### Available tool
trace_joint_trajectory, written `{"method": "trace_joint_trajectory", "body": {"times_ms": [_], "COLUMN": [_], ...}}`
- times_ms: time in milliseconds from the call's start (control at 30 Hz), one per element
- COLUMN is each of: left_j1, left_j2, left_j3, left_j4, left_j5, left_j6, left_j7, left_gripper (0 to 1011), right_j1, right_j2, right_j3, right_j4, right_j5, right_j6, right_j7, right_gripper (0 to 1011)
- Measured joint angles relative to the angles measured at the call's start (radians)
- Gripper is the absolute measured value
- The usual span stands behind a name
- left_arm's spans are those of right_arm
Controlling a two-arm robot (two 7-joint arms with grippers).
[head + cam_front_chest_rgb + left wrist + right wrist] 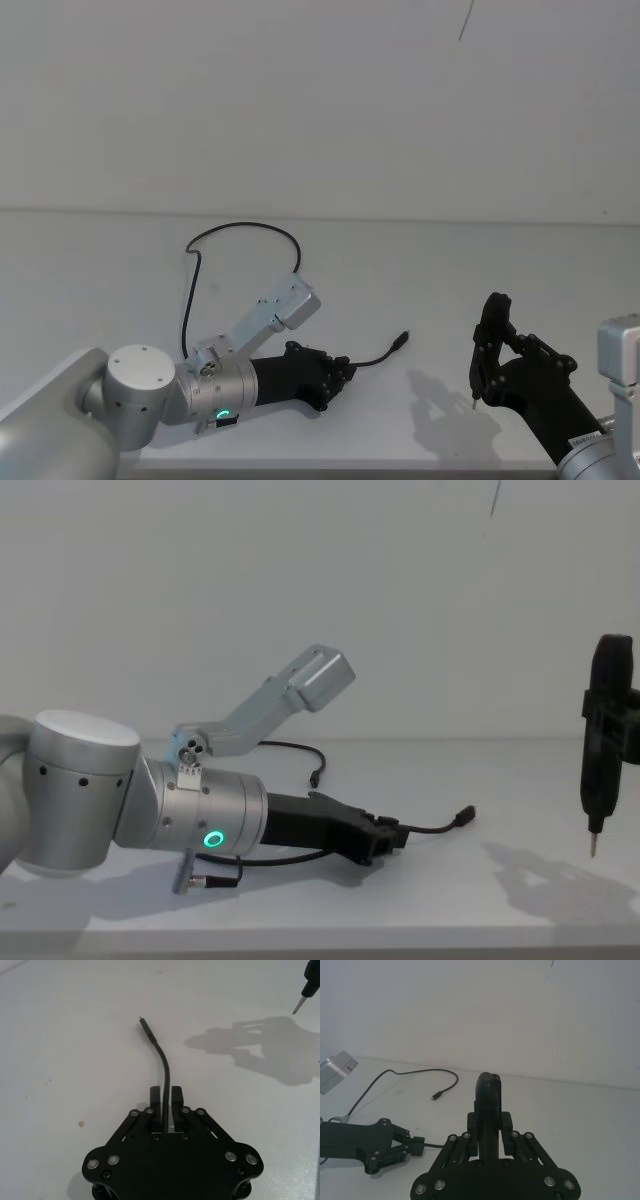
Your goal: Pick up the data cable with the one hand.
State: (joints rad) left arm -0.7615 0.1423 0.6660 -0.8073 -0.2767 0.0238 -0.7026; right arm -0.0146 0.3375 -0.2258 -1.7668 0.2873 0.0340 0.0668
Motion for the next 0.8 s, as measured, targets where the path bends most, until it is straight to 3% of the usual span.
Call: {"method": "trace_joint_trajectory", "body": {"times_ms": [100, 167, 800], "left_j1": [0.0, 0.0, 0.011], "left_j2": [-0.001, -0.001, 0.012], "left_j3": [0.0, 0.0, -0.013], "left_j4": [0.001, 0.001, -0.031], "left_j5": [0.0, 0.001, -0.007], "left_j6": [0.0, 0.0, -0.017], "left_j7": [0.0, 0.001, -0.014], "left_gripper": [58, 44, 44], "right_j1": [0.0, 0.0, 0.0], "right_j2": [0.0, 0.0, 0.0], "right_j3": [0.0, 0.0, 0.0], "right_j4": [0.0, 0.0, 0.0], "right_j5": [0.0, 0.0, 0.0], "right_j6": [0.0, 0.0, 0.0], "right_j7": [0.0, 0.0, 0.0], "right_gripper": [269, 269, 269]}}
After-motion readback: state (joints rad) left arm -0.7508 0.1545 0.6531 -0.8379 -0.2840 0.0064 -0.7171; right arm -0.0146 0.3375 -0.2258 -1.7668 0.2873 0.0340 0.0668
